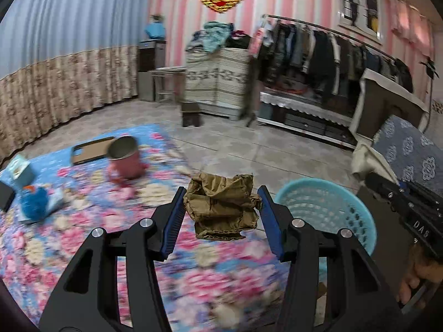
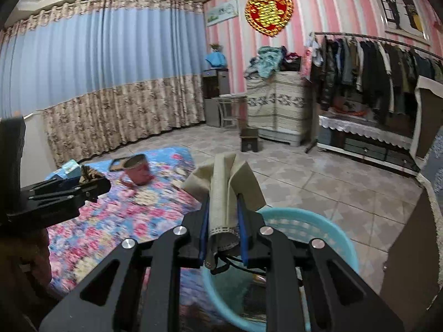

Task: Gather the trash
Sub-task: 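Open both tools to drop the brown and beige cloths into the basket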

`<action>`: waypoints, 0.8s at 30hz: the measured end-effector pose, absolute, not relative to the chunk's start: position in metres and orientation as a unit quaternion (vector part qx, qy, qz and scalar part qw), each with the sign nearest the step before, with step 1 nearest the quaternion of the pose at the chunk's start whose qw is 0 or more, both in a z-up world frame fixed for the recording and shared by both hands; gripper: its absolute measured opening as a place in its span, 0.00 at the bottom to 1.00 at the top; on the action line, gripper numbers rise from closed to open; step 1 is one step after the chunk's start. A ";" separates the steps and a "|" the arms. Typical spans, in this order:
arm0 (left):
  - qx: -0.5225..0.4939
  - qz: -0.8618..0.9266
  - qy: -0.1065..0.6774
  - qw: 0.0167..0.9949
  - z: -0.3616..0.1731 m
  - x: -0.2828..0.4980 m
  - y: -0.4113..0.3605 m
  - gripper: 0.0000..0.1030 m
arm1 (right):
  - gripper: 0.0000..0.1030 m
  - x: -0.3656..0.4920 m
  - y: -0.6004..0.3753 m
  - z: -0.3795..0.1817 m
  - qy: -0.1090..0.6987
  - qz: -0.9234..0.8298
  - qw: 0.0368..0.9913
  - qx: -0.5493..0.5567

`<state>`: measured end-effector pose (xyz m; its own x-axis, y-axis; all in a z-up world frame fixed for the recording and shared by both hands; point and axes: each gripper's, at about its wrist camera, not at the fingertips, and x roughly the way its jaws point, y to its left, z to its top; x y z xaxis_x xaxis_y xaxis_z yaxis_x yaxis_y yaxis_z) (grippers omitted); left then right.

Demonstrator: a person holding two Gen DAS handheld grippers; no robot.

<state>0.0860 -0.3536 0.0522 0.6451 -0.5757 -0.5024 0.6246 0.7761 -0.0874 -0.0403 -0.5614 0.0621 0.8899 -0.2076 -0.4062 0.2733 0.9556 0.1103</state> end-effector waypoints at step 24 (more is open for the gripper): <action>0.045 -0.386 0.285 0.876 0.016 0.079 -0.476 0.50 | 0.18 -0.059 -0.643 0.029 0.234 -0.189 0.946 0.119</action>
<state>0.0791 -0.4761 0.0161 0.5390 -0.6512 -0.5342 0.7023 0.6976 -0.1418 -0.0586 -0.6435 0.0290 0.8188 -0.3030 -0.4876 0.4140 0.9001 0.1359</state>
